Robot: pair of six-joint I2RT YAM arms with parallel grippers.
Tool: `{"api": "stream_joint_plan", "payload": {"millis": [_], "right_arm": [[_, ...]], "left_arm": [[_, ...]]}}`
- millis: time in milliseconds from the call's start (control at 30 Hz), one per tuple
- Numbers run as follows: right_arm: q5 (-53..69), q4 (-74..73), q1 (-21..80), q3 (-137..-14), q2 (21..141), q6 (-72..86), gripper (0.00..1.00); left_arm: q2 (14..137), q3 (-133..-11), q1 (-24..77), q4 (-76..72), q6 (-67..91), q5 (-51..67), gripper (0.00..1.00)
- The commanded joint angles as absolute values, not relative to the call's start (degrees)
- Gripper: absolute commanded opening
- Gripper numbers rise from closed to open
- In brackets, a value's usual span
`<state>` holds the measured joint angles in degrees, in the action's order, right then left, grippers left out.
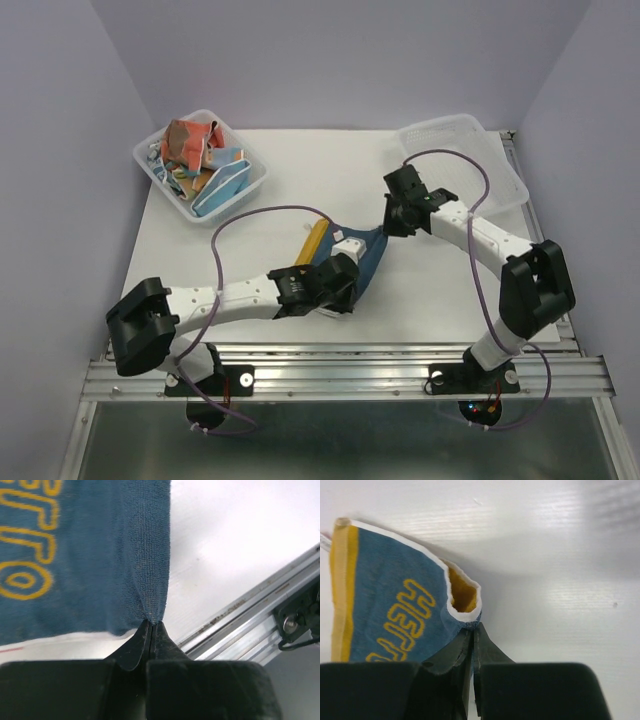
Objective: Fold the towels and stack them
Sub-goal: Fold the towel
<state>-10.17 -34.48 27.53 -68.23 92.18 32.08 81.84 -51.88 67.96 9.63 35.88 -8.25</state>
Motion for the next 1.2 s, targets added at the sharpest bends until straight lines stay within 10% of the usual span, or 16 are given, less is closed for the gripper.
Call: {"api": "stream_joint_plan", "payload": {"millis": [0, 1167], "right_arm": [[-9.76, -33.40, 29.79, -76.88, 95.08, 29.53, 0.06], [-8.17, -34.72, 37.97, -109.34, 124.27, 29.18, 0.02]], "left_arm": [[76.73, -48.52, 62.77, 10.90, 37.09, -6.60, 0.00], [74.00, -43.68, 46.94, 22.67, 40.16, -13.51, 0.00]]}}
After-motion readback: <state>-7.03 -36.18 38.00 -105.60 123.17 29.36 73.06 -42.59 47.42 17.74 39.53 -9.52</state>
